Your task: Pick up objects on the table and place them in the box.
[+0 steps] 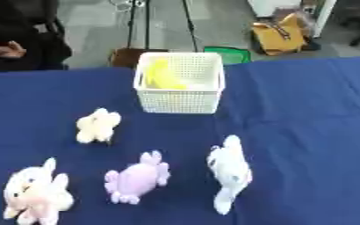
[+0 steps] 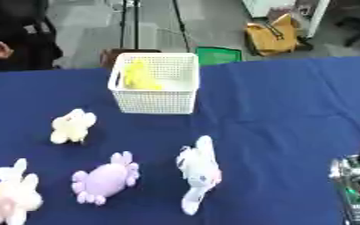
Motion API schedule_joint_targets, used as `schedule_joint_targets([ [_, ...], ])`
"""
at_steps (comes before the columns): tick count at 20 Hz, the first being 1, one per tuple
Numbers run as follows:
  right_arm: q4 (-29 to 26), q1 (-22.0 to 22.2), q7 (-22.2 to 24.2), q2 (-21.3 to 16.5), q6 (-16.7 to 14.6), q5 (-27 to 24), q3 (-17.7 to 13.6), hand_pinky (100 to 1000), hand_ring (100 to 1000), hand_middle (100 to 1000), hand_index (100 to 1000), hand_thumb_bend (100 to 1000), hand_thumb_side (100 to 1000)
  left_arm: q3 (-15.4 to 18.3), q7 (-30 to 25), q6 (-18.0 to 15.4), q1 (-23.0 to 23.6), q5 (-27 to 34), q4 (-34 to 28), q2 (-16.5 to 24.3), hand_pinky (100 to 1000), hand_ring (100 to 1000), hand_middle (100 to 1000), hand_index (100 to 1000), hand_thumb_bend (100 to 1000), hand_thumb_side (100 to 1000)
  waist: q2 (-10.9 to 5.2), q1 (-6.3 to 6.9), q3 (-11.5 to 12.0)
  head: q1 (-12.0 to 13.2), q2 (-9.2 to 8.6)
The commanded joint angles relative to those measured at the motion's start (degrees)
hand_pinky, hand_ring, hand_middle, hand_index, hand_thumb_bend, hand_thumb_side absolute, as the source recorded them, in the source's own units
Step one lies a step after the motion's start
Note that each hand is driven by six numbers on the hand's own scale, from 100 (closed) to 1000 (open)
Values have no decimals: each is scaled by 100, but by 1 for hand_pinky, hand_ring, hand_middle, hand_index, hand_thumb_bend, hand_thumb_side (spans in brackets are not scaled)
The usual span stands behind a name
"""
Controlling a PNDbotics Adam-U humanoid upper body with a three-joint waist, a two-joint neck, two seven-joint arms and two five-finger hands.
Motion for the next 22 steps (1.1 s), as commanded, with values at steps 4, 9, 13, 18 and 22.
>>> schedule_joint_targets([
  [4,-117,-60,-284,-79,-272,-2,-32,783,807,670,821,100,981,18,411,-393,-70,-13,-103,101,728,817,789,825,100,648,-113,-17,-1,-8,8],
  [9,-117,-64,-277,-80,-267,-4,-32,783,808,670,821,100,983,18,411,-393,-69,-12,-103,101,727,818,789,826,100,648,-103,-18,-3,-20,14],
  [13,-117,-88,-257,-91,-241,-14,-28,783,808,673,822,100,992,17,411,-393,-68,-12,-103,103,727,818,789,826,100,648,-102,-23,-11,-24,31],
  [18,-117,-375,-36,-444,185,-63,69,794,821,691,836,100,1000,10,401,-382,-49,-6,-103,122,727,818,789,826,100,647,-156,-64,-51,-16,108],
  [22,-117,-824,496,-912,1078,-26,263,802,835,710,860,100,1000,-9,378,-373,-21,10,-103,141,727,818,789,825,100,646,-230,-108,-87,-22,185],
])
